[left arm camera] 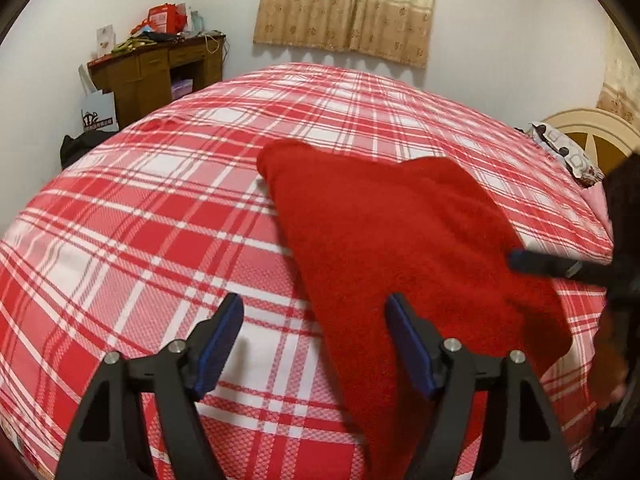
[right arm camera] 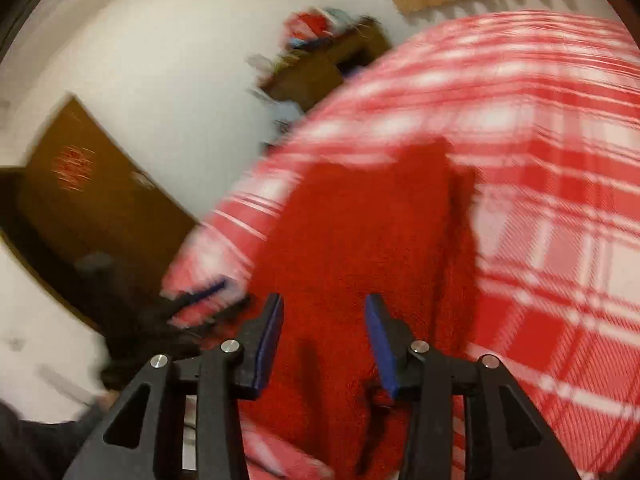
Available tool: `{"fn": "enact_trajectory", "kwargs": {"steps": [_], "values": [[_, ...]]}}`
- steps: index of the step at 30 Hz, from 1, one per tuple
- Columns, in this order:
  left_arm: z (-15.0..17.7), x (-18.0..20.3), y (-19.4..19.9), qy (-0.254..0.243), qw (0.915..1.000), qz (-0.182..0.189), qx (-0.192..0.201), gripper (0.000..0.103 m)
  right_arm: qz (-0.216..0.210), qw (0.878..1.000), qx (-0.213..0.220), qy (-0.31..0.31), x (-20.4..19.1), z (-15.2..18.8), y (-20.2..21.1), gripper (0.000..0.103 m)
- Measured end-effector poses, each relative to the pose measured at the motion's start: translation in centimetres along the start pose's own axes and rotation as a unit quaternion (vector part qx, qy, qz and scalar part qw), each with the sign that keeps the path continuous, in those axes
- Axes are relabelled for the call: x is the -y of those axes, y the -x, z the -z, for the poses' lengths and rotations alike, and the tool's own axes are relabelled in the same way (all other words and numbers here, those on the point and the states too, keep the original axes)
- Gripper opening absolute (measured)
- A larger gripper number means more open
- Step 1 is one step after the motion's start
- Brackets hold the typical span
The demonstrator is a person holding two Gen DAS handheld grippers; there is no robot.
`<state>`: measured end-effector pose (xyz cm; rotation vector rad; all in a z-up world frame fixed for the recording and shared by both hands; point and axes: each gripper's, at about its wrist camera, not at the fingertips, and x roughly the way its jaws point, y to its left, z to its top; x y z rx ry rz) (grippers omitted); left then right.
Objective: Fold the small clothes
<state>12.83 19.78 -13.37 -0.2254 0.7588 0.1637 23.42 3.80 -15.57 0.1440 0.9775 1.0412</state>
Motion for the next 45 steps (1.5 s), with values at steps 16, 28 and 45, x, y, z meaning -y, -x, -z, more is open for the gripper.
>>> {"fn": "enact_trajectory", "kwargs": {"steps": [16, 28, 45], "values": [[-0.1, 1.7, 6.5, -0.029, 0.9981, -0.001, 0.055, 0.093, 0.198, 0.970, 0.120, 0.079, -6.6, 3.1, 8.0, 0.067], [-1.5, 2.2, 10.6, -0.033, 0.9927, 0.012, 0.115, 0.096, 0.210, 0.956, 0.176, 0.109, -10.8, 3.7, 12.2, 0.071], [-1.5, 2.2, 11.0, -0.033, 0.9916, 0.012, 0.124, 0.096, 0.198, 0.957, 0.174, 0.117, -11.5, 4.3, 12.2, 0.072]]}}
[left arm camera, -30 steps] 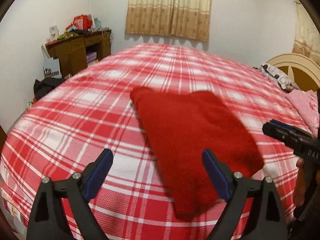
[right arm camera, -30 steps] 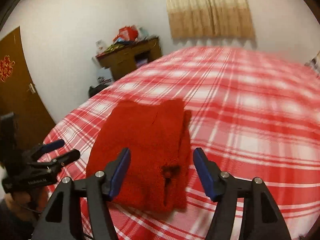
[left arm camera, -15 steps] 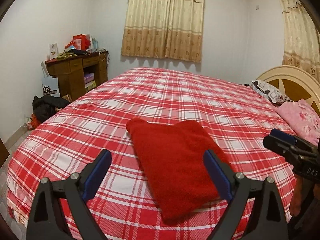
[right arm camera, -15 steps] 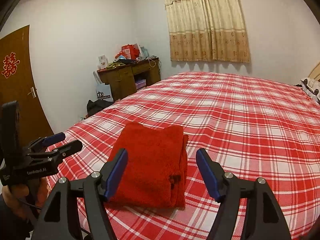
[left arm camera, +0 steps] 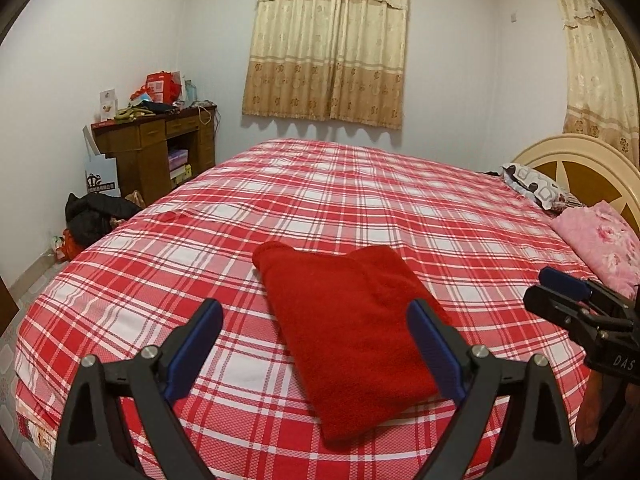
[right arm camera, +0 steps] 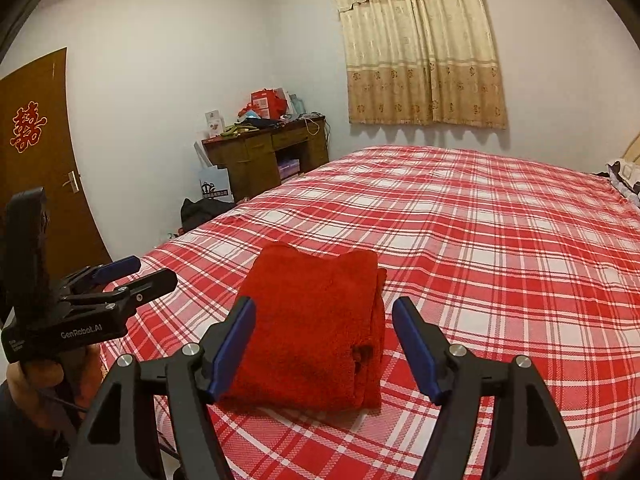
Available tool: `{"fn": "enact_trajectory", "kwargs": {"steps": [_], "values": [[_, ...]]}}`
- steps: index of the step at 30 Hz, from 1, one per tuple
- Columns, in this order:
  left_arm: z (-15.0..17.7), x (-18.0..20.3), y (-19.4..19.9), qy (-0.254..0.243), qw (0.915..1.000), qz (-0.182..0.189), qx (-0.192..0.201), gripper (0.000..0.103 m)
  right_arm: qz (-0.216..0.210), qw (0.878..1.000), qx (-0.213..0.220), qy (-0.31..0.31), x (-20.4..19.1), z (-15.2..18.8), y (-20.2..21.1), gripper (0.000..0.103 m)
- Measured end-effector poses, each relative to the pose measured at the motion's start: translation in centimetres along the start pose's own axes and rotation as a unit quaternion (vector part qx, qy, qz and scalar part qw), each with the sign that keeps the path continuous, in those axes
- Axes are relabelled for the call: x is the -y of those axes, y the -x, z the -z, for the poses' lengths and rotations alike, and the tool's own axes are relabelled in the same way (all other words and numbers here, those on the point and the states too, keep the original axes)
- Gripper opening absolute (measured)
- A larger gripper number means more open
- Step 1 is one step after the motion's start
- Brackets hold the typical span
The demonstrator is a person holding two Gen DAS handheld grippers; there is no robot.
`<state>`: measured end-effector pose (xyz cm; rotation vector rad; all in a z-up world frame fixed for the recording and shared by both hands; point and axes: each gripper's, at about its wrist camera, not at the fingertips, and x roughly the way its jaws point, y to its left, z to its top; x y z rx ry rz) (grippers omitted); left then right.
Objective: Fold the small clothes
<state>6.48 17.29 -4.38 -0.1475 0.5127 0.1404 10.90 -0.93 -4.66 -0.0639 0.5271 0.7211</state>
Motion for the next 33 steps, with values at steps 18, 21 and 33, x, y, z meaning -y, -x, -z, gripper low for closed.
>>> {"fn": "enact_trajectory", "kwargs": {"steps": [18, 21, 33], "values": [[0.0, 0.3, 0.0, -0.001, 1.0000, -0.003, -0.006, 0.101, -0.008, 1.000, 0.000, 0.006, -1.0, 0.7, 0.0, 0.072], [0.0, 0.3, 0.0, -0.003, 1.0000, -0.003, -0.004, 0.103, -0.008, 1.000, 0.001, 0.007, -1.1, 0.6, 0.0, 0.072], [0.3, 0.7, -0.2, -0.016, 0.9997, -0.020, -0.002, 0.103, -0.011, 1.000, -0.004, 0.015, -1.4, 0.9, 0.1, 0.072]]}}
